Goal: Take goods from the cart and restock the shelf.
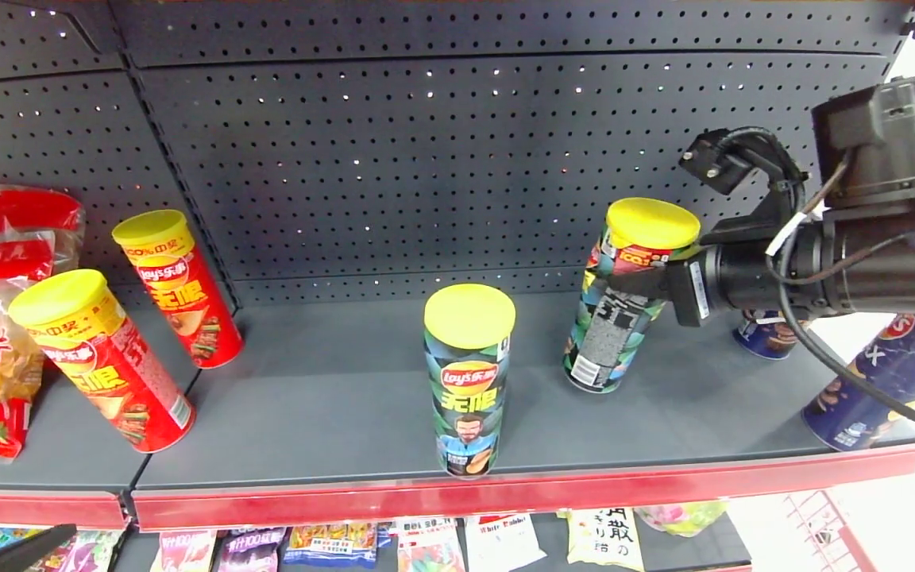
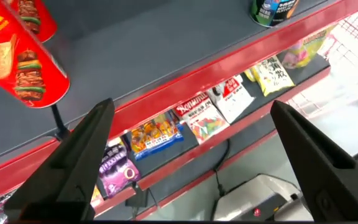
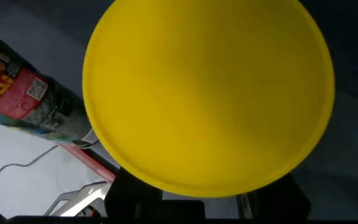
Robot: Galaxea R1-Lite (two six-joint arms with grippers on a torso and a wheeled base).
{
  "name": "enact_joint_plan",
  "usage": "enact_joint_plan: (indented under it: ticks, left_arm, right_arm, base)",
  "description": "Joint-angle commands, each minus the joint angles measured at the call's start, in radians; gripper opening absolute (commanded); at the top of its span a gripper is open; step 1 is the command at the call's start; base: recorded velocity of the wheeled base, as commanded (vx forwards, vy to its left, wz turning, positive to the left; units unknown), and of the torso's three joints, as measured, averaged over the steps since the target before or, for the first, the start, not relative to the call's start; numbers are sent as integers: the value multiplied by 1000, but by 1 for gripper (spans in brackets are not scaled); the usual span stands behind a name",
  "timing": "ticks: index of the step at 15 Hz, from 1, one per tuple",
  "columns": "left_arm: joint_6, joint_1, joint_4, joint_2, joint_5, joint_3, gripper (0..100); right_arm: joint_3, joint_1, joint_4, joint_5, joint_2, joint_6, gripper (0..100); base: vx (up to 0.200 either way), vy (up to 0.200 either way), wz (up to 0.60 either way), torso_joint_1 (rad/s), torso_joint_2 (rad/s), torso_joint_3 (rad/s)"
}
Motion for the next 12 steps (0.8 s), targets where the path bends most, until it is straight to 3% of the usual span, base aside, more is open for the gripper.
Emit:
enact_joint_plan:
  ticks: [1,5,12]
  left_arm:
    - [2,0,38,-64,5,-3,100]
    - [2,0,48,-81,26,-3,100]
    - [2,0,49,-81,34,0,100]
  right_arm:
    - [-73,42,0,0,91,-1,0]
    - [-204,53,0,5,207,-23,0]
    - [-300,82,-2,57,318,-38,0]
  base:
    - [0,0,0,0,0,0]
    - [0,0,0,0,0,0]
    - [0,0,0,0,0,0]
